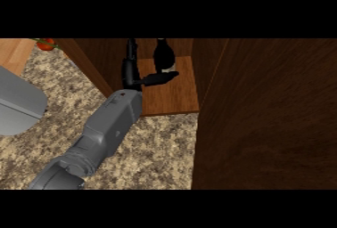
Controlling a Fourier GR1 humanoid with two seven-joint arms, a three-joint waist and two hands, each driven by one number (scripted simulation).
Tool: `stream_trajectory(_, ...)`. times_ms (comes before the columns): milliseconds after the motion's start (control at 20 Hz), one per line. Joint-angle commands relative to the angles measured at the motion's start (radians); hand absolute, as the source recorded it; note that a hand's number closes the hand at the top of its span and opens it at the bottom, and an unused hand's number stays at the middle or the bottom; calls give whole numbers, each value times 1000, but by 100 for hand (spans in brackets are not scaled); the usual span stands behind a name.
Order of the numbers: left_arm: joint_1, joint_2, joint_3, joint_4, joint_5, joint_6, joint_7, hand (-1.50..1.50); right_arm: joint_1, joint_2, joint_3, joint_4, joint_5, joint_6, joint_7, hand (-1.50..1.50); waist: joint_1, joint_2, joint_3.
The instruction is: Pick up the wine, place it into the cabinet and close the cabinet
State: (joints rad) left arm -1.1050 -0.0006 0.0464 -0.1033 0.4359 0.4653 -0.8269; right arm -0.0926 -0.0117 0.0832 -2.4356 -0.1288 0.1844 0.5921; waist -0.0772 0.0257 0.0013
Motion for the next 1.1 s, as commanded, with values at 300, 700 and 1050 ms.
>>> stream_trajectory(300, 44, 48, -1, 11, -20, -119, -42, -150, 12, -1, 2, -34, -49, 9, 0, -150, 0, 6, -3)
stream_trajectory(700, 55, 1, -10, 16, -26, -177, -27, -150, -16, -3, 15, -46, -44, -22, 54, -150, 22, -5, -3)
stream_trajectory(1050, 84, 1, -6, -21, 64, -233, -51, -150, 39, 3, 54, -67, -20, -12, 46, -150, 11, -15, -2)
